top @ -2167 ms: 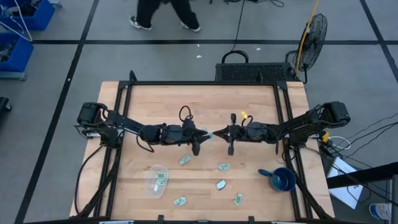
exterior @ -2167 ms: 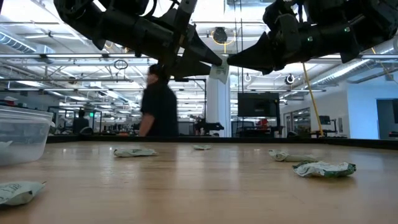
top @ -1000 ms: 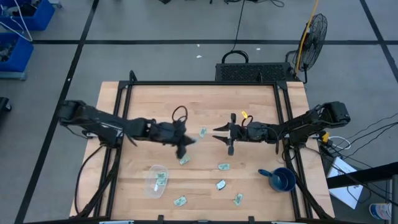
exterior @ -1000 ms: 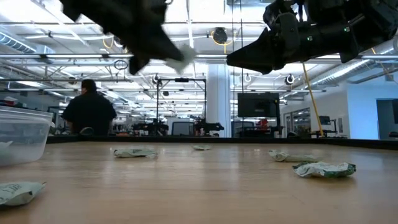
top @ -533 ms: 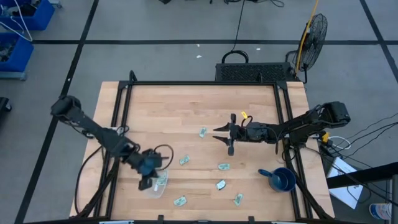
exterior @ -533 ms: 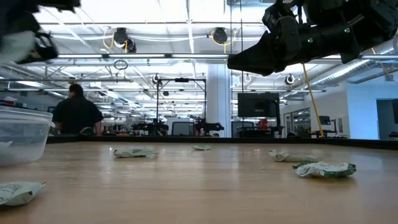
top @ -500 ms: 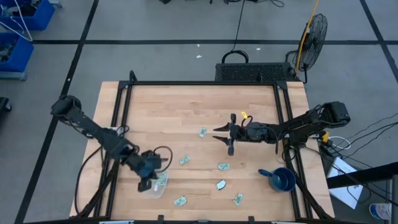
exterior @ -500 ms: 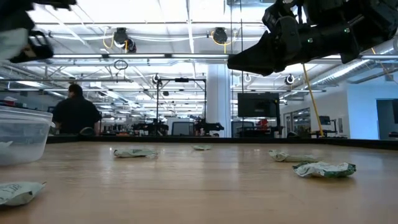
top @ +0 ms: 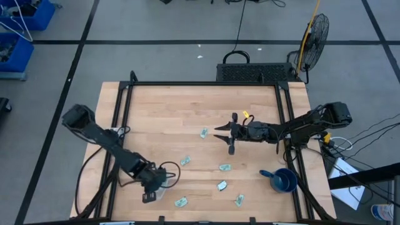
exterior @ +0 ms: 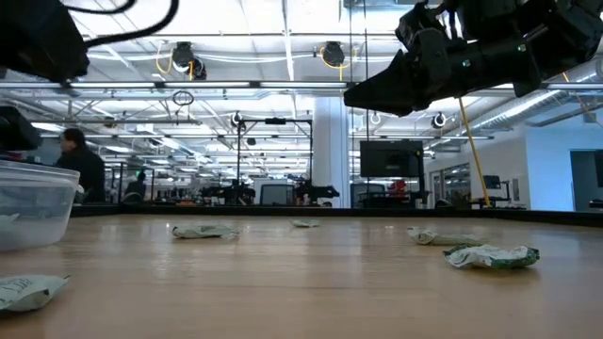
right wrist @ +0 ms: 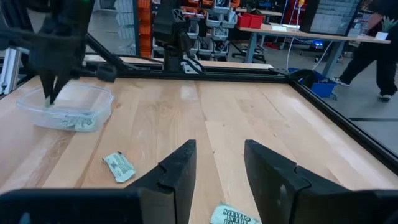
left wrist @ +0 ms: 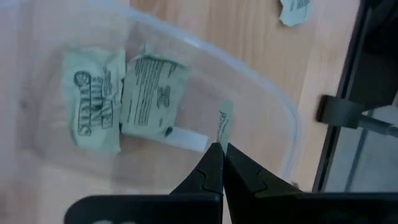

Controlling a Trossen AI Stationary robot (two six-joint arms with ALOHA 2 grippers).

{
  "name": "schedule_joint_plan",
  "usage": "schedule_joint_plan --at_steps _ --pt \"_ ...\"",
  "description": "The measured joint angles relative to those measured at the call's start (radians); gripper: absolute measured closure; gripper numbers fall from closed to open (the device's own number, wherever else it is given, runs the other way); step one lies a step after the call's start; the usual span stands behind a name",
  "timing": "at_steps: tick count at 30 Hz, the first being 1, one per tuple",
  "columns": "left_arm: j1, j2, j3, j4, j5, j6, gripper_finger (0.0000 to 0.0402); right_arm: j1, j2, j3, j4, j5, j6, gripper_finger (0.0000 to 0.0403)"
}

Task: Pick and place Stevia / Truvia into bins
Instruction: Put the stevia packet into the transparent container

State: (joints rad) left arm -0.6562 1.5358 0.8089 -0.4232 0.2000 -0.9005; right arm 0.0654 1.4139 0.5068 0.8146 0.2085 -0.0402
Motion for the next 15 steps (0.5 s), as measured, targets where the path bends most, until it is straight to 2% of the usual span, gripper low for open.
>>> schedule_joint_plan --at_steps 5,15 --pt "0.028 0.018 0.0 -0.001 0.051 -0.027 0.0383 -0.004 0.0 0.0 0.027 0.0 -0.002 0.0275" --pt "0.052 0.015 0.0 -0.007 0.043 -0.037 0.0312 -0.033 0.0 0.0 0.033 -0.03 -0.004 0.0275"
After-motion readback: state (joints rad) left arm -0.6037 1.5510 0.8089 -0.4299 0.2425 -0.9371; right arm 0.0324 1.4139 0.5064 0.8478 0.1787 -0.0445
